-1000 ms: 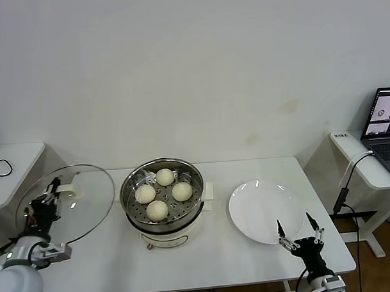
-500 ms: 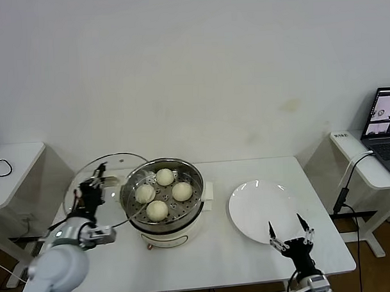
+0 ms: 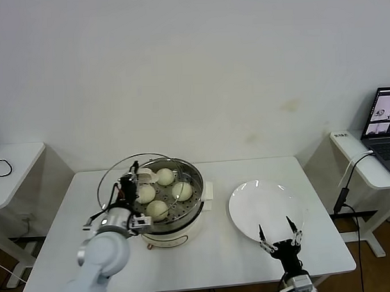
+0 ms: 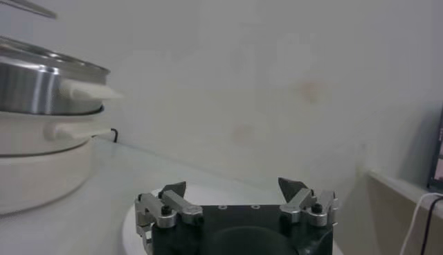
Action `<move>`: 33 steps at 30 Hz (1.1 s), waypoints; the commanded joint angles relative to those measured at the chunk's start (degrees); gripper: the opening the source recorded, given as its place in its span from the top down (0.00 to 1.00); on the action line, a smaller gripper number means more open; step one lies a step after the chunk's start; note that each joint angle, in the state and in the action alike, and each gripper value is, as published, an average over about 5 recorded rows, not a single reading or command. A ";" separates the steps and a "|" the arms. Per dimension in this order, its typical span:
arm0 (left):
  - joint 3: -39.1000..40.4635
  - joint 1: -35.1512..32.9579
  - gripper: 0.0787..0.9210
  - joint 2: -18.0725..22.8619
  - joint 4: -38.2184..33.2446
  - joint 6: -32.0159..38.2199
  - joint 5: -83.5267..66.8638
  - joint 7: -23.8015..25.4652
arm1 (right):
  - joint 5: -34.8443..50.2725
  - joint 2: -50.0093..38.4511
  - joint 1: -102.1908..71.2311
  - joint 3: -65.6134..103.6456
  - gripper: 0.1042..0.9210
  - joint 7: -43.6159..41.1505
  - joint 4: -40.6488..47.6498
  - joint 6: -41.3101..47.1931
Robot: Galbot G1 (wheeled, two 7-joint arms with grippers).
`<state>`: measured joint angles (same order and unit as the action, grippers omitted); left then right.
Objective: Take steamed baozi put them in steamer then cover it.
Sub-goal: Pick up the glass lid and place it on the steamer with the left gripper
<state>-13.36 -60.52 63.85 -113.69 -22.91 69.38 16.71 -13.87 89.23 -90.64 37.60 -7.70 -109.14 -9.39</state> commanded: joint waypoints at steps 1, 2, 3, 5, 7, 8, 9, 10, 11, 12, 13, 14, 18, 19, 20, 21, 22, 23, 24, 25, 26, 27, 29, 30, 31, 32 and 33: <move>4.83 4.28 0.92 9.02 5.57 -0.83 7.82 2.96 | -2.10 0.75 0.30 -0.84 0.12 0.47 1.01 0.00; 4.94 4.31 0.92 9.40 5.82 -0.87 7.92 3.03 | -2.09 0.74 0.29 -0.84 0.12 0.47 1.08 -0.02; 5.02 4.31 0.92 9.70 5.98 -0.90 8.00 3.08 | -2.08 0.72 0.27 -0.82 0.12 0.47 1.11 -0.02; 5.13 4.28 0.92 10.22 6.26 -0.96 8.17 3.18 | -2.07 0.69 0.24 -0.83 0.12 0.47 1.16 -0.03; 5.16 4.27 0.92 10.52 6.46 -1.00 8.27 3.29 | -2.08 0.68 0.20 -0.86 0.12 0.47 1.19 -0.04; 5.16 4.28 0.92 10.63 6.54 -1.02 8.29 3.34 | -2.08 0.68 0.18 -0.88 0.12 0.46 1.21 -0.05; 5.15 4.29 0.92 10.70 6.59 -1.03 8.31 3.40 | -2.07 0.69 0.16 -0.91 0.12 0.46 1.22 -0.05; 5.14 4.29 0.92 10.77 6.64 -1.04 8.31 3.43 | -2.08 0.70 0.14 -0.94 0.12 0.46 1.24 -0.06; 5.14 4.28 0.92 10.83 6.69 -1.04 8.31 3.46 | -2.08 0.71 0.12 -0.98 0.12 0.46 1.25 -0.06; 5.13 4.28 0.92 10.90 6.75 -1.05 8.31 3.46 | -2.08 0.73 0.10 -1.02 0.12 0.46 1.26 -0.07; 5.13 4.27 0.92 11.00 6.83 -1.05 8.31 3.44 | -2.08 0.75 0.09 -1.07 0.12 0.45 1.27 -0.06; 5.13 4.27 0.92 11.12 6.94 -1.04 8.34 3.42 | -2.09 0.76 0.07 -1.11 0.12 0.45 1.27 -0.07; 5.09 4.45 0.92 11.54 7.51 -0.90 8.65 3.26 | -2.09 0.79 0.02 -1.21 0.12 0.42 1.30 -0.07; 5.06 4.50 0.92 11.60 7.63 -0.85 8.74 3.21 | -2.08 0.78 -0.01 -1.20 0.12 0.42 1.32 -0.09; 5.02 4.53 0.92 11.62 7.72 -0.82 8.79 3.17 | -2.07 0.76 -0.04 -1.19 0.12 0.42 1.34 -0.10; 4.97 4.53 0.92 11.63 7.80 -0.79 8.83 3.14 | -2.04 0.73 -0.07 -1.17 0.12 0.41 1.35 -0.13; 4.92 4.50 0.92 11.64 7.85 -0.75 8.88 3.10 | -2.02 0.69 -0.11 -1.14 0.12 0.41 1.37 -0.15; 4.87 4.44 0.92 11.63 7.88 -0.72 8.93 3.06 | -1.99 0.65 -0.13 -1.12 0.12 0.40 1.38 -0.17; 4.81 4.36 0.92 11.62 7.88 -0.70 8.98 3.04 | -1.95 0.61 -0.15 -1.10 0.12 0.40 1.39 -0.19; 4.75 4.24 0.92 11.60 7.85 -0.66 9.02 3.03 | -1.92 0.58 -0.16 -1.09 0.12 0.39 1.40 -0.20; 4.68 4.10 0.92 11.56 7.79 -0.63 9.06 3.01 | -1.90 0.54 -0.16 -1.08 0.12 0.39 1.42 -0.21; 4.62 3.95 0.92 11.52 7.72 -0.59 9.08 3.01 | -1.88 0.52 -0.15 -1.08 0.12 0.38 1.45 -0.22; 4.53 3.64 0.92 11.47 7.53 -0.55 9.05 2.98 | -1.88 0.49 -0.12 -1.12 0.12 0.36 1.50 -0.23; 4.51 3.50 0.92 11.47 7.42 -0.54 9.04 2.96 | -1.88 0.48 -0.10 -1.16 0.12 0.35 1.53 -0.23; 4.50 3.37 0.92 11.51 7.30 -0.52 9.04 2.94 | -1.89 0.49 -0.10 -1.21 0.12 0.34 1.56 -0.23; 4.49 3.23 0.92 11.57 7.18 -0.46 9.04 2.91 | -1.91 0.50 -0.09 -1.28 0.12 0.32 1.57 -0.22; 4.47 3.10 0.92 11.66 7.07 -0.37 9.05 2.85 | -1.93 0.51 -0.09 -1.35 0.12 0.31 1.58 -0.22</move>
<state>-9.11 -57.06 74.81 -106.56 -23.48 78.00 19.52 -15.68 89.69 -90.77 36.43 -7.36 -107.62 -9.60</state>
